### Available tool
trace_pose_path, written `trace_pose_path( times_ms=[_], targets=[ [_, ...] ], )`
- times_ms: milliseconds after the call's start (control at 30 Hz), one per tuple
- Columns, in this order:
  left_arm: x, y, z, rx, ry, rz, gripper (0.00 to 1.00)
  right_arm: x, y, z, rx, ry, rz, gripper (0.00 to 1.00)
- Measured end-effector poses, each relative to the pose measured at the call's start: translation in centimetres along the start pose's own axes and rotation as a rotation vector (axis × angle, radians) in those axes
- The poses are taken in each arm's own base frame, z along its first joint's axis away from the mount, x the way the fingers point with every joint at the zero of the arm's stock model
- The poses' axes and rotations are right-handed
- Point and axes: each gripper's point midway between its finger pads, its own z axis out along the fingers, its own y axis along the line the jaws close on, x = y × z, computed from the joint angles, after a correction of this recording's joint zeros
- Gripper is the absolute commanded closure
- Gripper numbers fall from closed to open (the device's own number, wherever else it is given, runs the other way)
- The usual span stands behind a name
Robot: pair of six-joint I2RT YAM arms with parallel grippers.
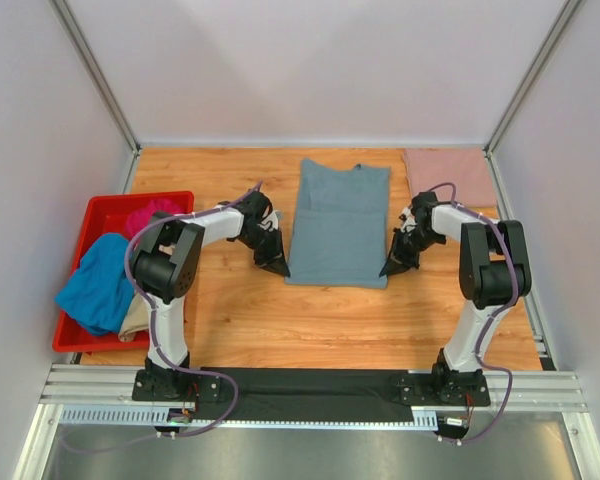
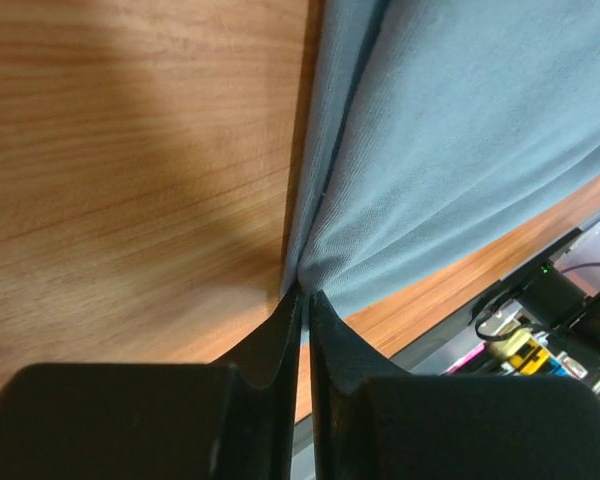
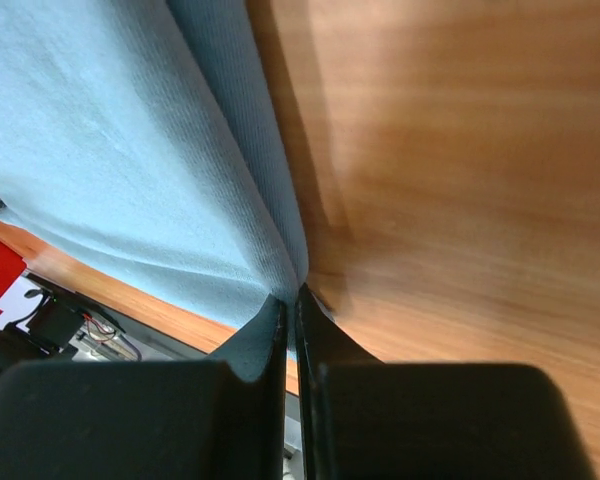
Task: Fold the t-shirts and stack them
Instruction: Fold the tshirt
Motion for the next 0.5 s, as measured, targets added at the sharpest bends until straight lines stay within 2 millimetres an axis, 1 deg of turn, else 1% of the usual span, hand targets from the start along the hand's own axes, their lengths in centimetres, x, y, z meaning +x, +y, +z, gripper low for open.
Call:
trace_pose_path(
  times_ms=[33,100,200,233,333,500],
  targets=[
    [0.2,0.0,0.0,0.004,0.006,-0.002,0.82,0.4,-0.2,0.1,0.001,0.004,0.008,0.91],
    [0.4,-0.1,0.0,0.014,0.015,-0.005,0.74,1.2,-0.5,0.3,0.003,0.012,0.026,0.86],
    [0.7,-0.3,-0.2,0.020,0.024,-0.010,0.68,1.9,-0.6,0.1,0.007,0.013,0.044,0.78],
    [0.8,-0.3,-0.3,0.017,0.025,-0.009,0.65,2.0,-0.6,0.0,0.009,0.006,0.045,0.73],
    [1.2,-0.1,-0.8,-0.002,0.031,-0.008,0.63,2.1,-0.4,-0.9,0.008,-0.025,0.045,0.70],
    [1.6,0.1,-1.2,-0.011,0.045,-0.008,0.63,1.9,0.6,-2.2,-0.018,-0.078,0.033,0.69]
  ],
)
